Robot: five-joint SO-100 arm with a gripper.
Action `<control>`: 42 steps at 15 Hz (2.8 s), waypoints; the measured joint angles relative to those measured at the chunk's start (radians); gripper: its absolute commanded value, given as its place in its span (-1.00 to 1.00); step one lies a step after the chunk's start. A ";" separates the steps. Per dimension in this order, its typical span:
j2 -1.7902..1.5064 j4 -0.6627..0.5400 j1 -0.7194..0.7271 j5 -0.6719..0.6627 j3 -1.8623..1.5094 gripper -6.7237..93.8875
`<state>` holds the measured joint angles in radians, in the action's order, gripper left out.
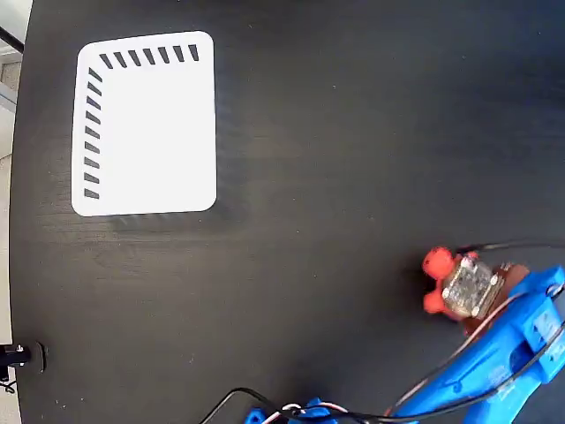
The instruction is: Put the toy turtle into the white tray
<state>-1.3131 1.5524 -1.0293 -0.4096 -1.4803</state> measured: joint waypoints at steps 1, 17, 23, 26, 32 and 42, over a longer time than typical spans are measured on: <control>-0.020 0.069 0.028 0.029 0.052 -0.87; 0.035 0.173 1.115 0.472 0.629 -0.87; 0.350 0.169 1.299 0.541 0.911 -0.87; 0.453 0.149 1.331 0.561 0.971 -0.87; 0.549 0.133 1.324 0.580 1.014 -0.87; 0.598 0.133 1.325 0.598 0.988 0.41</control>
<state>-0.7148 1.6858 0.2961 0.1887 -0.4924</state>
